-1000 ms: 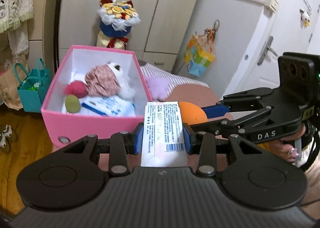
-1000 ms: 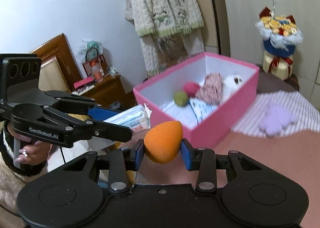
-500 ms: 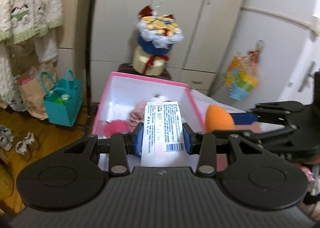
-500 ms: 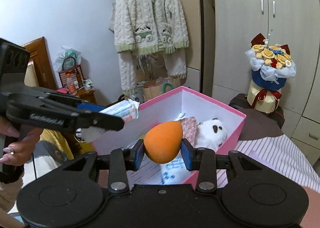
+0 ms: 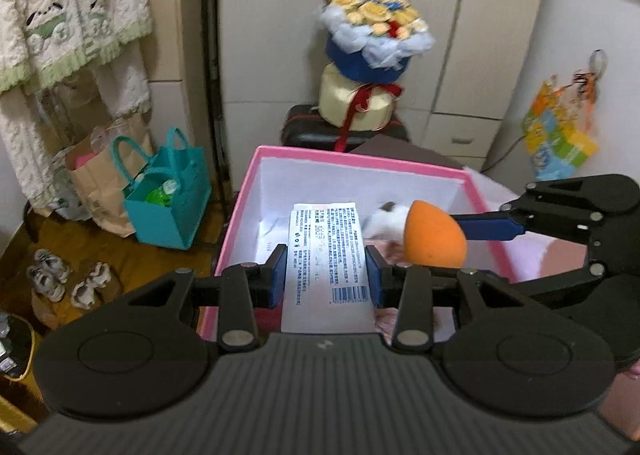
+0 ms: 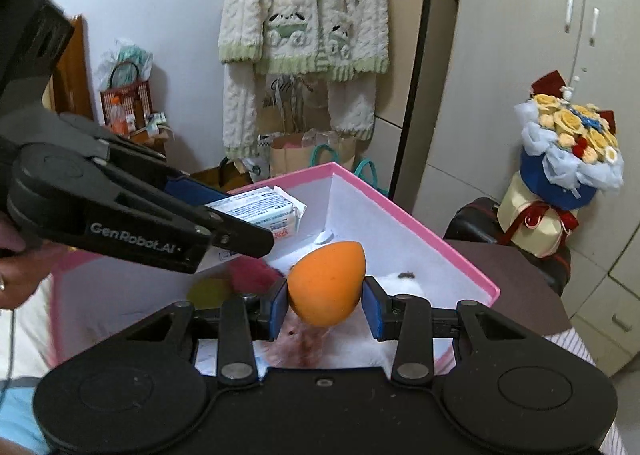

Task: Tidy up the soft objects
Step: 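Open the left gripper over the box while the right lowers the orange sponge inside, then move both grippers toward the lavender plush bear on the bed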

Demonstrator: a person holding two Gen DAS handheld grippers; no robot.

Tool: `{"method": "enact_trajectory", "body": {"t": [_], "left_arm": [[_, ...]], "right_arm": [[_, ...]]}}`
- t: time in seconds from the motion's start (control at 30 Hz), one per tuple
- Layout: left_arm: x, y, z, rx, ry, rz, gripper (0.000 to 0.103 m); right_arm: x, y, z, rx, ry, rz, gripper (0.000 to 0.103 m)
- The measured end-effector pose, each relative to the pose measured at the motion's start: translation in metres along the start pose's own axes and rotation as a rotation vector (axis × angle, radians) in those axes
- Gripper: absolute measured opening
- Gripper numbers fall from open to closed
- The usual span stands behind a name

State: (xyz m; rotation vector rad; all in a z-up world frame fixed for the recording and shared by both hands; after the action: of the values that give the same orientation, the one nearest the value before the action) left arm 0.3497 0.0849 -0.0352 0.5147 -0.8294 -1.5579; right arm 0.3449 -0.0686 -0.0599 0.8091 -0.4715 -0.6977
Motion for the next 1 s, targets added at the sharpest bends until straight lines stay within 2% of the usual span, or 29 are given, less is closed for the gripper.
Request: {"method": "enact_trajectory", "body": {"t": [0.07,0.23,0.33,0.43,0.5,0.73,1.0], "left_arm": [[0.0,-0.001,-0.006,-0.004,0.028,-0.018,0.038],[0.003,0.002,-0.02,-0.025,0.045,-0.018,0.039],[0.002,0.004,-0.025,-0.029,0.054,-0.003,0.04],[0.002,0.007,-0.017,0.018,0.064,-0.01,0.044],[0.002,0.008,-0.007,0.043,0.064,-0.022,0.046],[0.002,-0.004,0.038,0.061,0.029,-0.021,0.052],[0.027,-0.023,0.088,0.037,-0.082,-0.052,0.054]], "right_arm": [[0.002,-0.001,-0.009,-0.006,0.008,0.019,0.044],[0.003,0.001,-0.023,-0.006,0.02,0.068,0.045],[0.004,0.002,-0.028,-0.009,0.028,0.069,0.051],[0.003,0.0,-0.024,-0.004,0.036,0.065,0.056],[0.004,-0.001,-0.017,0.019,0.035,0.062,0.062],[0.013,-0.007,0.029,0.079,0.049,-0.014,0.062],[0.021,-0.023,0.096,0.102,0.075,-0.128,0.063]]}}
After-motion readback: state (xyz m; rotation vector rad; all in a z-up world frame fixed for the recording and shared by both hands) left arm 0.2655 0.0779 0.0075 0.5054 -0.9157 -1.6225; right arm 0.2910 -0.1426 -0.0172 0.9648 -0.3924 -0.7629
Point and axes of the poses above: each gripper's, at about its wrist camera, not at the fingertips, and z roughly against the way its jaws point, x to its right, y to its top, the point moved 7 cm from there along -z, roughly the way its jaws point, and after that the axes turned 3 degrees about -y, right-handed, at the moved point
